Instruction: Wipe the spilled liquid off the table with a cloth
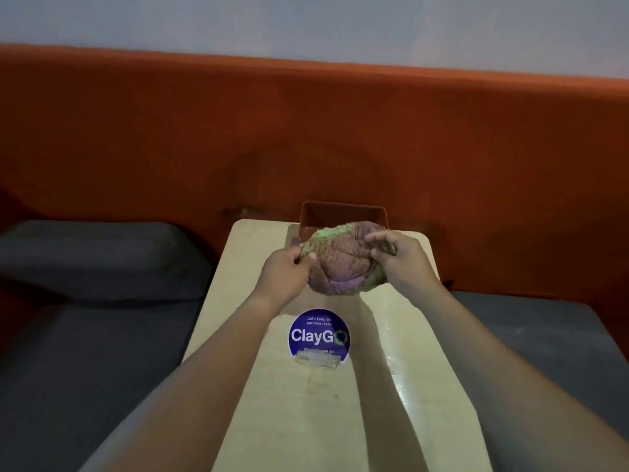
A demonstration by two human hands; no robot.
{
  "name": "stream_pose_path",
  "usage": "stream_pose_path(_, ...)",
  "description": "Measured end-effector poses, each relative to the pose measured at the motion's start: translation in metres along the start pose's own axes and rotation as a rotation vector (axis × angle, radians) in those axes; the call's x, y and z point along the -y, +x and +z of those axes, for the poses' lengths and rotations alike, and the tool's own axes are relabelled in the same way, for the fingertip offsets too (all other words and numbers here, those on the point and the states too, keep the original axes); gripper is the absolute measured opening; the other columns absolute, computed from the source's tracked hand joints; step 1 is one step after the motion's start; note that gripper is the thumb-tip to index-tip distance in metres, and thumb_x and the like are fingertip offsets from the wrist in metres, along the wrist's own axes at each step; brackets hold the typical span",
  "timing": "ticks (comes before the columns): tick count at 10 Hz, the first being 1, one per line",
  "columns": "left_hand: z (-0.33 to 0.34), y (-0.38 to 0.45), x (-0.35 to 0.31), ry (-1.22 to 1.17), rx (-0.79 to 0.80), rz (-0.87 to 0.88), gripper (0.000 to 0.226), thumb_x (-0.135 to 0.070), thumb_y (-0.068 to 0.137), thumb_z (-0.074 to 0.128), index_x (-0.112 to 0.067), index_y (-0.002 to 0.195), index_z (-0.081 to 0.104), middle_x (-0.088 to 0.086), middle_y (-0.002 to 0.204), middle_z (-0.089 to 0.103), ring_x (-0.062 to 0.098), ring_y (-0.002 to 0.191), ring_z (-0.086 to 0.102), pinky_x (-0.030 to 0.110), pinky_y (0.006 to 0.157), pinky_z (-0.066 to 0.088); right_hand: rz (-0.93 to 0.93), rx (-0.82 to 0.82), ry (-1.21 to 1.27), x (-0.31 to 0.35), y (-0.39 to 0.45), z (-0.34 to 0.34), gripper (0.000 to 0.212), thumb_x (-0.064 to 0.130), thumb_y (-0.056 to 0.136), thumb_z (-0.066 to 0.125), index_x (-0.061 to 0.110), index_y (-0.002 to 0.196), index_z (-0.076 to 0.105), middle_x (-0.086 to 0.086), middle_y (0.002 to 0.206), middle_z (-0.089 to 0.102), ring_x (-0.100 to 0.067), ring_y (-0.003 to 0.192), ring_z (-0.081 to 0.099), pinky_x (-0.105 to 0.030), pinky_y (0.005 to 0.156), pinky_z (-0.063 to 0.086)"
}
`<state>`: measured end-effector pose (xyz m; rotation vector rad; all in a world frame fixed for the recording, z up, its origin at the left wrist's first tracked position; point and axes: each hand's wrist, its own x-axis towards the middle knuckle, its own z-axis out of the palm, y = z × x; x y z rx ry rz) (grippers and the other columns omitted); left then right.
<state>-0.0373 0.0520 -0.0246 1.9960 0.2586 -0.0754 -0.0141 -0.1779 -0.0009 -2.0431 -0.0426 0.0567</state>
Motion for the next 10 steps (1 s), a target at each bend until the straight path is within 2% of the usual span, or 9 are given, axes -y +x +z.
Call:
stream_pose_path(1,0.007,0.033,-0.01,0.134,-0.041,0.041,0.025,-0.03,0.106,0.058,-0.014,0.109,0.077,0.007,0.105,0.078,0.027,0.1,0.071,0.041,0.085,0.059,-0.046,0.096,-0.274,-0.015,0.042,-0.005,0.045,-0.004,0.095,0.065,0.019,0.132,0.07,-0.002,0.126,0.056,-0.028,0.13,0.055,-0.031,0.109,0.045)
stream_pose_path(2,0.015,0.057,-0.015,0.399,-0.071,0.047,0.031,-0.033,0.105,0.058,-0.013,0.123,0.073,0.01,0.121,0.071,0.031,0.112,0.065,0.043,0.095,0.055,-0.075,0.203,-0.531,-0.023,0.067,0.0,0.065,0.008,0.088,0.069,0.026,0.149,0.055,-0.008,0.126,0.053,-0.036,0.127,0.052,-0.038,0.106,0.043)
stream_pose_path(3,0.022,0.07,-0.018,0.79,-0.118,0.056,0.032,-0.034,0.1,0.063,-0.019,0.128,0.069,0.009,0.132,0.058,0.033,0.123,0.053,0.048,0.1,0.045,-0.086,0.245,-0.863,-0.028,0.083,0.01,0.067,0.035,0.084,0.074,0.034,0.147,0.049,-0.009,0.132,0.056,-0.037,0.128,0.045,-0.052,0.102,0.039)
stream_pose_path(4,0.029,0.078,-0.021,0.906,-0.082,0.259,0.055,-0.029,0.091,0.071,-0.025,0.143,0.056,0.0,0.147,0.05,0.026,0.133,0.043,0.046,0.107,0.037,-0.108,0.232,-0.995,-0.032,0.094,0.013,0.05,0.05,0.086,0.071,0.037,0.133,0.061,-0.008,0.134,0.051,-0.035,0.128,0.039,-0.054,0.104,0.035)
stream_pose_path(5,0.037,0.089,-0.025,0.982,0.12,0.388,0.057,-0.041,0.083,0.074,-0.03,0.137,0.061,-0.006,0.138,0.061,0.022,0.129,0.049,0.044,0.104,0.035,-0.083,0.253,-1.027,-0.035,0.101,0.012,0.04,0.048,0.088,0.069,0.037,0.127,0.067,-0.004,0.133,0.05,-0.034,0.124,0.038,-0.054,0.1,0.033)
stream_pose_path(6,0.044,0.1,-0.022,1.045,0.134,0.363,0.033,-0.039,0.086,0.073,-0.03,0.118,0.07,-0.004,0.12,0.07,0.023,0.117,0.055,0.039,0.091,0.031,-0.089,0.248,-1.062,-0.036,0.104,0.015,0.036,0.047,0.089,0.068,0.037,0.123,0.069,-0.003,0.129,0.053,-0.032,0.123,0.038,-0.051,0.096,0.031)
stream_pose_path(8,0.047,0.105,-0.019,1.051,0.175,0.301,0.012,-0.035,0.089,0.07,-0.033,0.095,0.059,0.002,0.114,0.069,0.028,0.115,0.048,0.038,0.083,0.025,-0.091,0.251,-1.073,-0.037,0.101,0.017,0.036,0.046,0.088,0.069,0.036,0.123,0.069,-0.003,0.129,0.054,-0.033,0.122,0.037,-0.05,0.095,0.031)
stream_pose_path(9,0.041,0.095,-0.025,1.053,0.199,0.335,0.034,-0.036,0.09,0.068,-0.034,0.123,0.064,-0.001,0.13,0.065,0.028,0.123,0.048,0.04,0.087,0.027,-0.089,0.249,-0.973,-0.03,0.087,0.018,0.049,0.04,0.087,0.072,0.037,0.135,0.062,-0.005,0.139,0.051,-0.034,0.128,0.036,-0.048,0.1,0.034)
stream_pose_path(10,0.033,0.073,-0.027,0.997,0.157,0.419,0.06,-0.042,0.092,0.066,-0.032,0.149,0.05,-0.004,0.149,0.056,0.026,0.134,0.047,0.045,0.1,0.031,-0.135,0.134,-0.878,-0.026,0.06,0.017,0.051,0.032,0.088,0.069,0.041,0.138,0.058,0.0,0.147,0.048,-0.033,0.133,0.034,-0.047,0.103,0.033)
